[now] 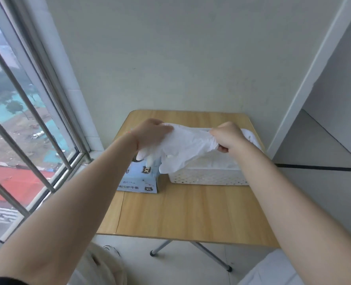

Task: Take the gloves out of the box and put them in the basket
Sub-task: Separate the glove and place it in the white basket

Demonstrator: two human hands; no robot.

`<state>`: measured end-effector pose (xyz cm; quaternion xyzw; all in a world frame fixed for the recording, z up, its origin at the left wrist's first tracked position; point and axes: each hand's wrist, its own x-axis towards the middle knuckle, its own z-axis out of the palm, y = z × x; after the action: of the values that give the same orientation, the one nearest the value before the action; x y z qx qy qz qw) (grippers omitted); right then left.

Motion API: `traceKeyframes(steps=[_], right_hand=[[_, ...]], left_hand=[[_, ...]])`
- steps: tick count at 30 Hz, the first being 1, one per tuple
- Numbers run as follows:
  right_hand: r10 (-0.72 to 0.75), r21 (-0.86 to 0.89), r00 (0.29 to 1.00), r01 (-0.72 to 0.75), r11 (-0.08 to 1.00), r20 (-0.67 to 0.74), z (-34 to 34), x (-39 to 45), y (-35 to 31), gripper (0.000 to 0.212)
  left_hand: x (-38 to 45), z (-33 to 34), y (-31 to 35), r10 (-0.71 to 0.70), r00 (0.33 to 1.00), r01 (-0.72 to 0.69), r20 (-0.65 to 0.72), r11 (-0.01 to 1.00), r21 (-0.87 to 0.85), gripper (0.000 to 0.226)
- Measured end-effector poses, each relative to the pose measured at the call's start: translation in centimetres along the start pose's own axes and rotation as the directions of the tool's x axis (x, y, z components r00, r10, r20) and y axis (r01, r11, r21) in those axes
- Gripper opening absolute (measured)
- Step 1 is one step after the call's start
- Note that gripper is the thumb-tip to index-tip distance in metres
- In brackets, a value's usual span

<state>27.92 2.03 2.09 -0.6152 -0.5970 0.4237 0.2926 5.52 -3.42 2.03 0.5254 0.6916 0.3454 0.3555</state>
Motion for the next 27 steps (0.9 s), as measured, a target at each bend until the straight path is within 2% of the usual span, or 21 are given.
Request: traceKeyframes(steps=[3,7,10,12,15,17,19,22,25,27], right_hand=[[-0.029,-0.111,0.996,0.020,0.994,-0.079,-1.9,1.2,2.3,0.022],[-0.121,-0.319,0.976,0.059,0.946,-0.179,-3.3,2.3,4.4,0.015],[-0.273,-0.558,0.936,0.106,0.823,-0.224,-3.7,2.6,5.4,0.017],[-0.336,-0.671,0.921,0.121,0.731,-0.199,-3.7,2.6,5.7,0.014],[-0.370,-0.780,0.916,0.114,0.615,-0.157,-3.3,2.7,5.8,0.019],[-0.360,-0.836,0.924,0.095,0.541,-0.128,-3.2,2.7,5.6,0.031],[-0.339,-0.884,0.937,0.089,0.459,-0.082,-3.2,2.7,5.5,0.046],[-0.345,-0.918,0.938,0.128,0.375,-0.010,-3.2,2.5,5.8,0.056],[-0.379,-0.924,0.925,0.155,0.348,0.012,-3.0,2.3,5.7,0.049],[-0.450,-0.916,0.892,0.151,0.372,-0.036,-2.6,1.9,5.2,0.033]], left_hand=[[2.1,3.0,1.8,0.110,0.993,-0.114,0.030,0.944,0.310,0.024],[4.0,5.8,3.2,0.151,0.989,-0.133,-0.009,0.895,0.427,0.011],[4.4,7.2,3.2,0.238,0.971,-0.185,-0.018,0.796,0.576,0.020],[4.5,8.0,2.9,0.385,0.922,-0.258,-0.033,0.677,0.690,0.033],[3.2,9.4,2.8,0.578,0.816,-0.452,0.019,0.618,0.643,0.034],[2.4,10.3,2.6,0.530,0.831,-0.517,0.170,0.620,0.590,0.044],[1.8,11.0,2.2,0.339,0.891,-0.452,0.302,0.598,0.662,0.060],[1.8,11.2,0.9,0.141,0.924,-0.371,0.356,0.564,0.738,0.079],[1.8,11.2,0.5,0.108,0.917,-0.368,0.384,0.600,0.711,0.082],[1.4,10.7,1.2,0.167,0.929,-0.353,0.330,0.670,0.653,0.079]])
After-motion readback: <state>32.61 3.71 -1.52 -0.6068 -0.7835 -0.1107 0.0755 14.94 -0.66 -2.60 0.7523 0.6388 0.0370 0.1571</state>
